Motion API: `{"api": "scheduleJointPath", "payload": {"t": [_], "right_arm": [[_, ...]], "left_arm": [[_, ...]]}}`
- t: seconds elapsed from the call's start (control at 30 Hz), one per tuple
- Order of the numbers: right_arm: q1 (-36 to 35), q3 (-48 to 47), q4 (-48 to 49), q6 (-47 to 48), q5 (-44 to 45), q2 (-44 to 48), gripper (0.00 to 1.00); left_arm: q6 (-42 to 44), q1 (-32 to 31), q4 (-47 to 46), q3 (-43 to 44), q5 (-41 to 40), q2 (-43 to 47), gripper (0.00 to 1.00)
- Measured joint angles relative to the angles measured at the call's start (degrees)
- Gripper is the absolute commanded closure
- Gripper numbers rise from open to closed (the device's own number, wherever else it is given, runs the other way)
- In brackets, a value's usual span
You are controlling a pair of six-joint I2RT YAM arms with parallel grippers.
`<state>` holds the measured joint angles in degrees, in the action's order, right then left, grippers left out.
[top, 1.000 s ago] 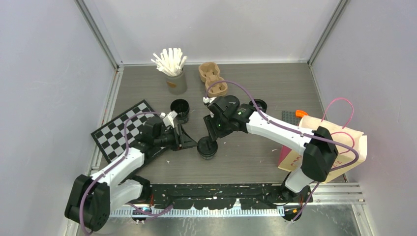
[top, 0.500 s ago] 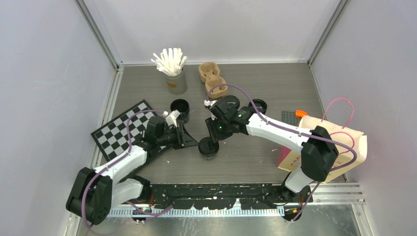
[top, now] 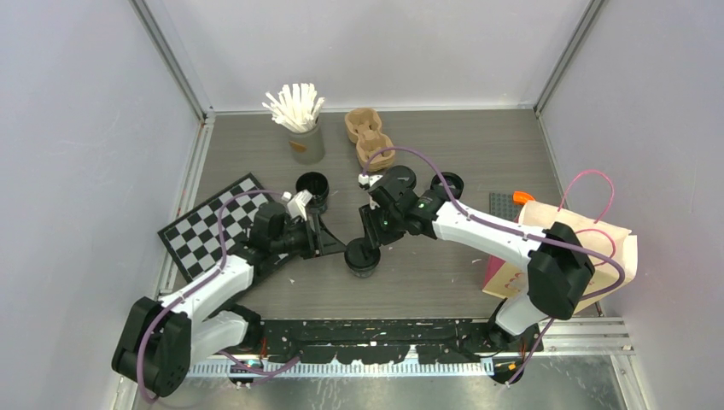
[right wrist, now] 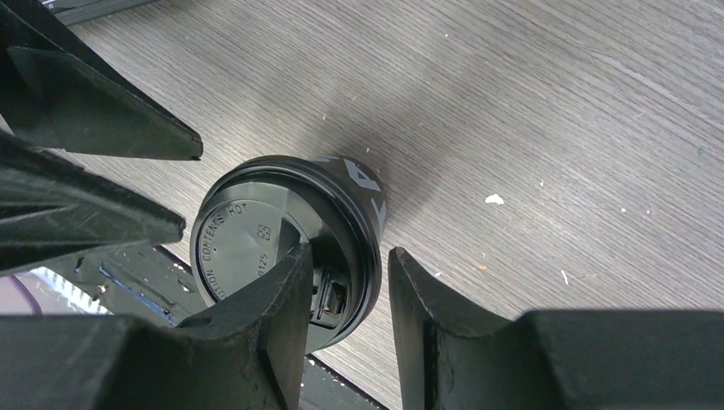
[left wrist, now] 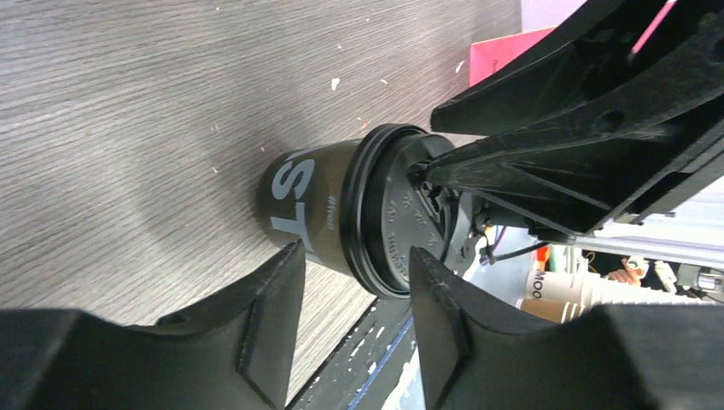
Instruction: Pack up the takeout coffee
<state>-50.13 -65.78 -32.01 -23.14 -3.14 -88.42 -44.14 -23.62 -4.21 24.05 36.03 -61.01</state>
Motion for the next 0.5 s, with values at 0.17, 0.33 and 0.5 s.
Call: {"api": "scheduleJointPath", "payload": {"t": [0.17, 0.33, 0.5], "right_arm": [[0.00, 0.15, 0.37, 0.02, -0.02, 0.07, 0.57], [0.00, 0.55, 0.74, 0.00, -0.02, 0.37, 0.57], [0.00, 0.83, 0.70, 0.00, 0.00, 0.96, 0.53]], "left_arm": [[-0.70, 0.00, -1.62, 0.00, 0.09, 1.09, 0.45], [-0.94, -0.57, -3.39, 0.00, 0.31, -0.42, 0.45], [-0.83, -2.91, -4.33, 0.00, 0.15, -4.04, 0.49]]}}
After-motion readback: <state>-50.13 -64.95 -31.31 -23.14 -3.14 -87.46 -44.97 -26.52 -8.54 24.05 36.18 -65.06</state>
